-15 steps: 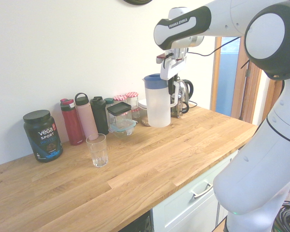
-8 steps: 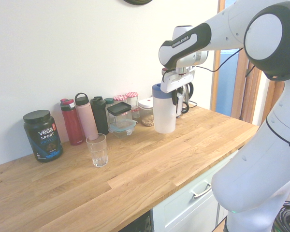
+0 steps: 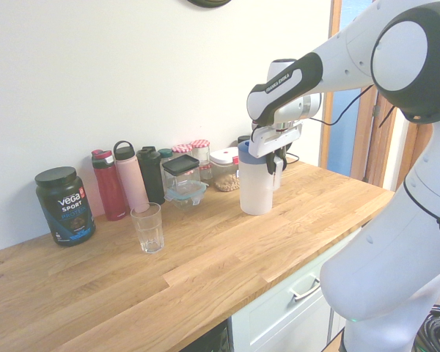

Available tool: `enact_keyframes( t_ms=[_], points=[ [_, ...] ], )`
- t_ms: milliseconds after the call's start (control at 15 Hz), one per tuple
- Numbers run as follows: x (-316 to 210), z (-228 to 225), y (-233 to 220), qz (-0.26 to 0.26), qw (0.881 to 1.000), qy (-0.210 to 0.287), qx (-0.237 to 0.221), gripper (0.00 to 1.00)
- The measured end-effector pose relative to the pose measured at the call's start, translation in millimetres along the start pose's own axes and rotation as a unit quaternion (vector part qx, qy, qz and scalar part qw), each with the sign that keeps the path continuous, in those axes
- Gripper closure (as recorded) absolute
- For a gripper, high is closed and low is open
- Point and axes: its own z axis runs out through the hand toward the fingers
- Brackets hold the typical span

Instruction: Pour me some water

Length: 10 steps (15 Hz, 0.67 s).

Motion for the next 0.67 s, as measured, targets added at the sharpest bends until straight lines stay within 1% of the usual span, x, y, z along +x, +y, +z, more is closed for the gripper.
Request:
enact_keyframes(
  t_ms=[533, 667],
  points=[
    [-1, 1, 13, 0.014, 1.0, 0.001, -0.001, 0.0],
    [-5, -3, 16, 0.036, 0.999, -0.015, -0.007, 0.0]
  ],
)
